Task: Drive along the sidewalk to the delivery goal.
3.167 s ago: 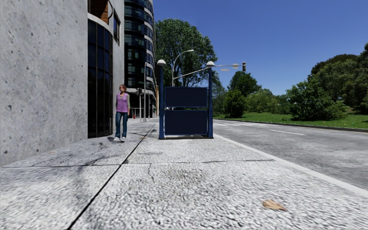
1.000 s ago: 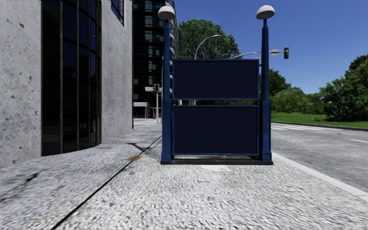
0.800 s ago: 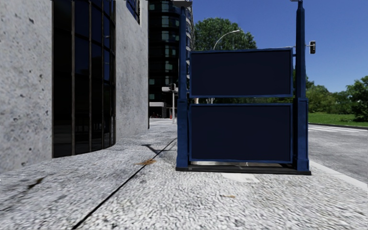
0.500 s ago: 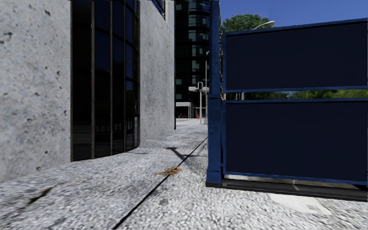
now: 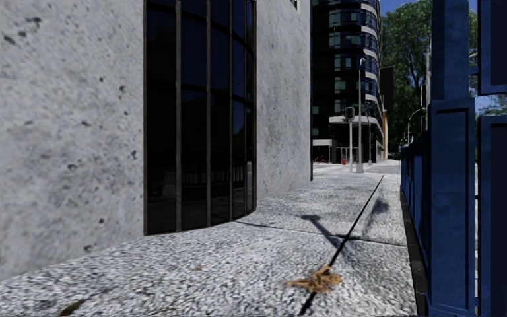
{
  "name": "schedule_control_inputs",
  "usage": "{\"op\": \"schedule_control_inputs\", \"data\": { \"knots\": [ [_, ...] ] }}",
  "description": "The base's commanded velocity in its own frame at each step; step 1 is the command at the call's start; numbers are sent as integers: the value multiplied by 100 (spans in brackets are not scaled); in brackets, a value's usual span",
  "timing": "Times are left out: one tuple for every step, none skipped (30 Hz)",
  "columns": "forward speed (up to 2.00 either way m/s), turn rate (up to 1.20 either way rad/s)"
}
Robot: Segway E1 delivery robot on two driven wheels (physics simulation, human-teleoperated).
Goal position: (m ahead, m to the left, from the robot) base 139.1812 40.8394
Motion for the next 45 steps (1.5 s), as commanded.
{"op": "schedule_control_inputs", "data": {
  "knots": [
    [176,0],
    [176,0],
    [176,0],
    [175,0],
    [173,0],
    [164,-9],
    [164,-9],
    [155,-23],
    [147,-42],
    [140,-59],
    [140,-59],
    [137,-63],
    [137,-64],
    [137,-64],
    [137,-64],
    [137,-64],
    [137,-64],
    [137,-64],
    [137,-64],
    [137,-64],
    [137,-64],
    [137,-64],
    [137,-64],
    [137,-64],
    [137,-64],
    [137,-56],
    [137,-56],
    [136,-39],
    [136,-15],
    [138,0],
    [138,0],
    [145,0],
    [158,0],
    [176,0],
    [200,0],
    [200,0],
    [200,0],
    [200,0],
    [200,0],
    [200,0],
    [200,0],
    [200,0],
    [200,0],
    [200,0],
    [200,0]
  ]
}}
